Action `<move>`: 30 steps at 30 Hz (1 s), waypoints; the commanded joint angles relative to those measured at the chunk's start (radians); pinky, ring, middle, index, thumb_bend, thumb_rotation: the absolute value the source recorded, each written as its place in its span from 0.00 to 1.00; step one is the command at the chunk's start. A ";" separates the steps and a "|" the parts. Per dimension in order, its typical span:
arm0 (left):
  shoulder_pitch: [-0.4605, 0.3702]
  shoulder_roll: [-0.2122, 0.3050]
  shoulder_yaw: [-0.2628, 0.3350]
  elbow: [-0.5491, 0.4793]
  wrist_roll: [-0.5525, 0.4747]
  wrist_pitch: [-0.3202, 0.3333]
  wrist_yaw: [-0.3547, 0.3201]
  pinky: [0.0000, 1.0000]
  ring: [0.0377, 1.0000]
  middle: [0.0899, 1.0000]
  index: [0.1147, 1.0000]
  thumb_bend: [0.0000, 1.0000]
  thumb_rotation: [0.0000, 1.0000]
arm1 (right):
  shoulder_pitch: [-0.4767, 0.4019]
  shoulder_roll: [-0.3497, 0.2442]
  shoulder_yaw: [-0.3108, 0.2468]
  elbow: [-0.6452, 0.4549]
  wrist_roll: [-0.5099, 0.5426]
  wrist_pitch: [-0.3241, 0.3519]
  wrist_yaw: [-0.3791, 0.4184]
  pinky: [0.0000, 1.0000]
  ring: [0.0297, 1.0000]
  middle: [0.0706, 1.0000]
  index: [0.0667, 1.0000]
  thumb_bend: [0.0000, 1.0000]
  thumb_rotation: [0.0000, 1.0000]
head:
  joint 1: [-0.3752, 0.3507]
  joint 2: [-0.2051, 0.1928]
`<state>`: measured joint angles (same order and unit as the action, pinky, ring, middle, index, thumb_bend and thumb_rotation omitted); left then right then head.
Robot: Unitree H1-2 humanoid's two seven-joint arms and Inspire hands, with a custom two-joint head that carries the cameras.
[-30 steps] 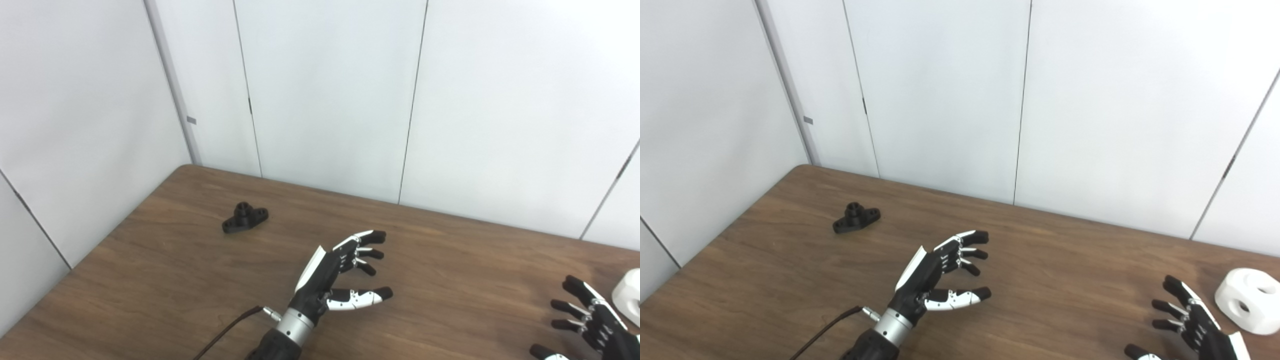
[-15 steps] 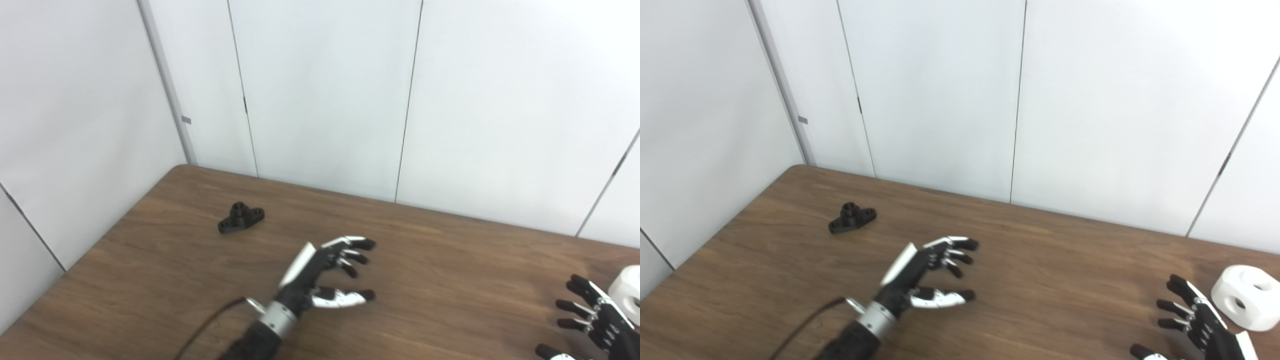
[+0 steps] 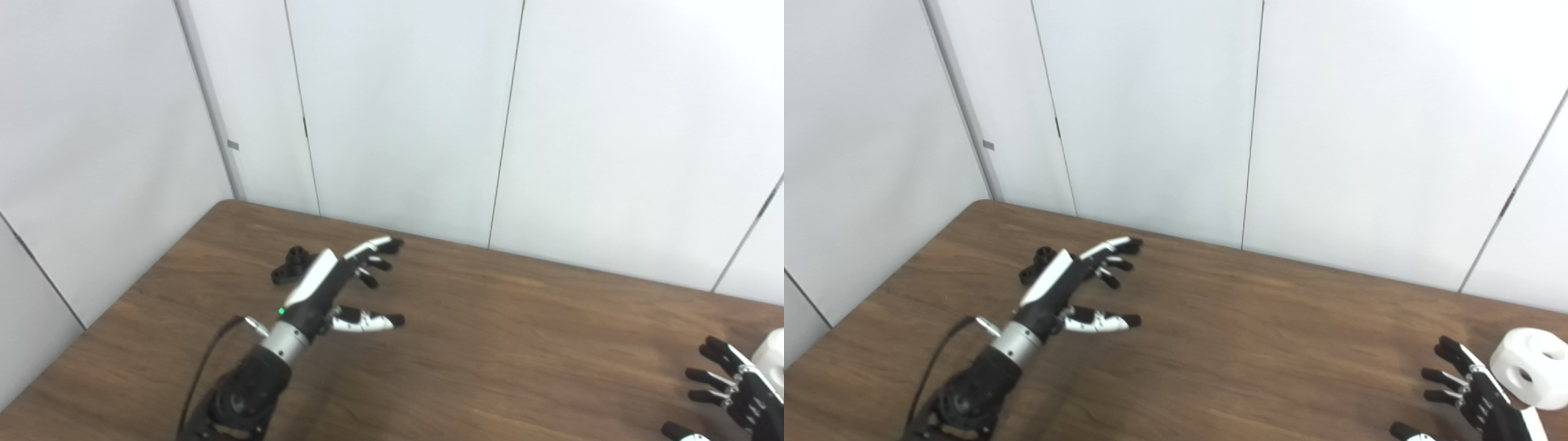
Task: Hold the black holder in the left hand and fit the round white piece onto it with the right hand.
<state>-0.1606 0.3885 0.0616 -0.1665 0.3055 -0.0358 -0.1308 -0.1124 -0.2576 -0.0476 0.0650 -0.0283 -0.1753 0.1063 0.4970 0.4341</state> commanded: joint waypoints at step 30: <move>-0.110 0.164 0.144 0.151 0.269 0.124 0.183 0.77 0.94 0.91 0.77 0.81 0.17 | -0.046 -0.010 -0.004 -0.010 -0.001 -0.040 -0.001 0.64 0.76 0.87 0.87 0.69 0.15 | 0.014 0.008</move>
<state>-0.2329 0.5203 0.2079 -0.0142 0.5463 0.0818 0.0215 -0.1242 -0.2573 -0.0463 0.0765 -0.0311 -0.1765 0.1062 0.5093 0.4418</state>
